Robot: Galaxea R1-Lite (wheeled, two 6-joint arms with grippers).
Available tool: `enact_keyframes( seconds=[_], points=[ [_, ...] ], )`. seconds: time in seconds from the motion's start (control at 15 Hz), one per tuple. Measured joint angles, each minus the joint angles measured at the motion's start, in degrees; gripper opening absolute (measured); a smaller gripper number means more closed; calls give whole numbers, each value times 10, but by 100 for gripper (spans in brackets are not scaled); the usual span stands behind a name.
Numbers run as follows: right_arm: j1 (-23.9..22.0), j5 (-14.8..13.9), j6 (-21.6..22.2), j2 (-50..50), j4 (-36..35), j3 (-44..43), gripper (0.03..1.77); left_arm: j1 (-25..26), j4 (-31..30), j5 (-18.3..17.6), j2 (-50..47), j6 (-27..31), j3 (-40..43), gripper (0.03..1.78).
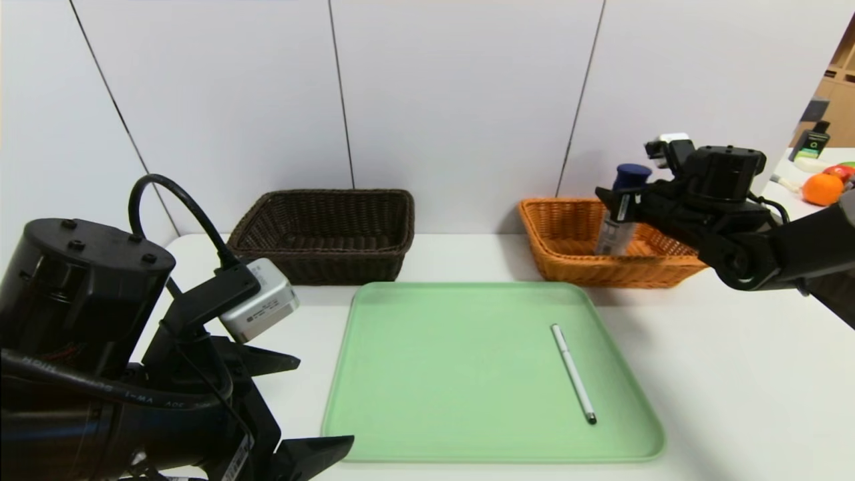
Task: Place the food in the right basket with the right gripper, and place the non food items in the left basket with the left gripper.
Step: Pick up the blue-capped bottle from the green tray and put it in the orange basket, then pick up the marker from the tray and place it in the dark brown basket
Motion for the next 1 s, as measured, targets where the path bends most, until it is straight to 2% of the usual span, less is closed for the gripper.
enact_keyframes(
  seconds=[0.33,1.0],
  points=[
    [-1,2,0,-41,29,14,144,0,0,-1,-1,1,0,169],
    [-30,11,11,-255,226,102,164,0,-1,3,-26,-5,22,169]
  ],
)
